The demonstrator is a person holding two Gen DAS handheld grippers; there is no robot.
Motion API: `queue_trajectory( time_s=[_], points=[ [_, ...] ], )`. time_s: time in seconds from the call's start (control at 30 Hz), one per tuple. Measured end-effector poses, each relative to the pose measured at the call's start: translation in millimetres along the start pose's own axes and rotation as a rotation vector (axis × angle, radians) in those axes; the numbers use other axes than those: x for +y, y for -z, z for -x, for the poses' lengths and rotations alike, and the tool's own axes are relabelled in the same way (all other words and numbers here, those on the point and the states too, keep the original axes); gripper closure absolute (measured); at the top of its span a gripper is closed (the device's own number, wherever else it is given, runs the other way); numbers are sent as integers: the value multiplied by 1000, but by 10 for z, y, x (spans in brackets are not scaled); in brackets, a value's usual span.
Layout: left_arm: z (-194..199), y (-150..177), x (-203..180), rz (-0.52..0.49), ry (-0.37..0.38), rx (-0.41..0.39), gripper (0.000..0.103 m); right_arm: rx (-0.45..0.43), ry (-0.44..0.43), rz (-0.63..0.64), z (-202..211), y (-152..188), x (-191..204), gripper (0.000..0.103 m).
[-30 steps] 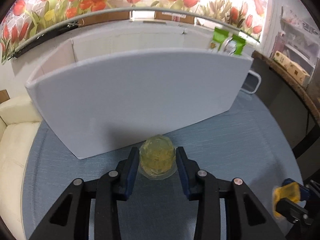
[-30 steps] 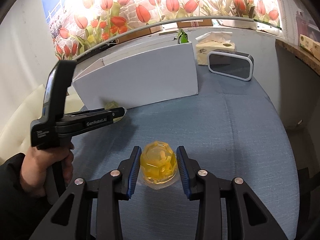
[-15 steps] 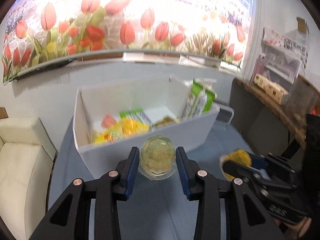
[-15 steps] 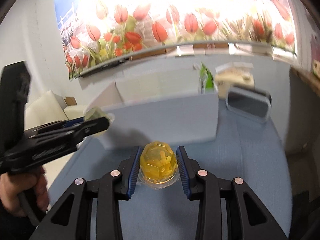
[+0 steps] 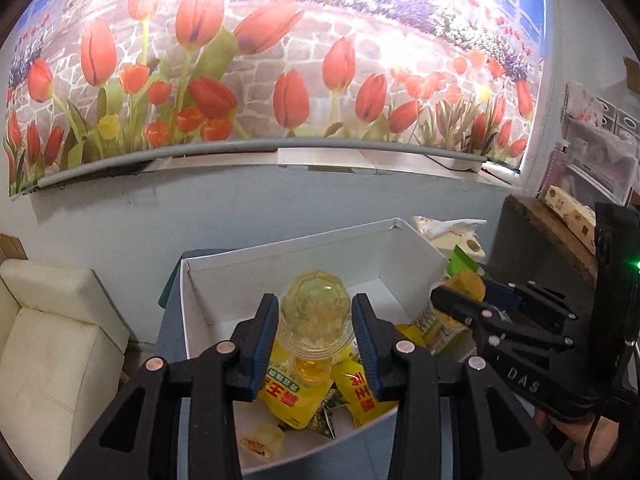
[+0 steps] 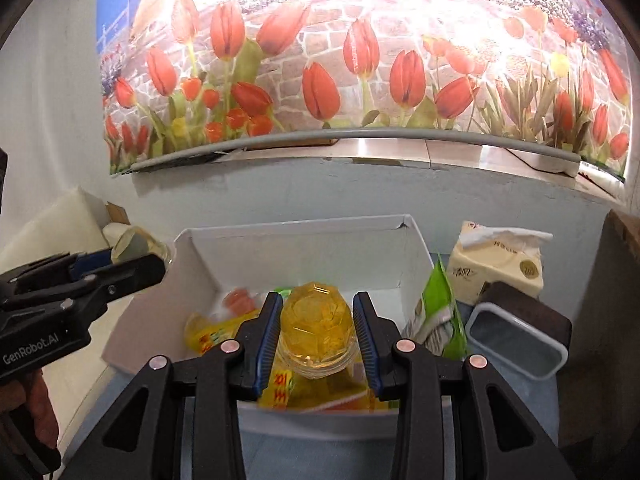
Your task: Organize snacks
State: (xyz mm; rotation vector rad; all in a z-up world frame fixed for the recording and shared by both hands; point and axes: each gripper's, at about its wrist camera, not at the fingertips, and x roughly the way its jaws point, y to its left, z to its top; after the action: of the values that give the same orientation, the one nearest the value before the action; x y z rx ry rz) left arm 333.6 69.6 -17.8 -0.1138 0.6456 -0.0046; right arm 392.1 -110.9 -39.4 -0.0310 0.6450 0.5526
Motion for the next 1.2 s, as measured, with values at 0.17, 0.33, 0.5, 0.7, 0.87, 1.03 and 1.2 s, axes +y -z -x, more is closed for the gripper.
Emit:
queue_trajectory(
  time_s=[0.17, 0.33, 0.5, 0.7, 0.87, 1.03, 1.2],
  points=[
    [-64, 23, 121, 43, 3, 0, 0, -22, 5, -37, 18, 3, -63, 0],
    [-61, 57, 111, 14, -33, -11, 0, -26, 36, -39, 63, 14, -75, 0],
    [55, 59, 64, 8, -30, -27, 0, -20, 67, -10, 92, -4, -23, 0],
    [479, 119, -26, -23, -126, -115, 0, -93, 161, 62, 422, -28, 136, 0],
    [961, 278, -38, -10, -127, -190, 0, -170, 237, 112, 911, 118, 320, 0],
    [1418, 561, -73, 11, -111, -203, 0, -160, 173, 48, 1412, 335, 363, 0],
    [1806, 929, -142, 27, -87, -123, 0, -137, 99, 15, 1917, 713, 462, 0]
  ],
)
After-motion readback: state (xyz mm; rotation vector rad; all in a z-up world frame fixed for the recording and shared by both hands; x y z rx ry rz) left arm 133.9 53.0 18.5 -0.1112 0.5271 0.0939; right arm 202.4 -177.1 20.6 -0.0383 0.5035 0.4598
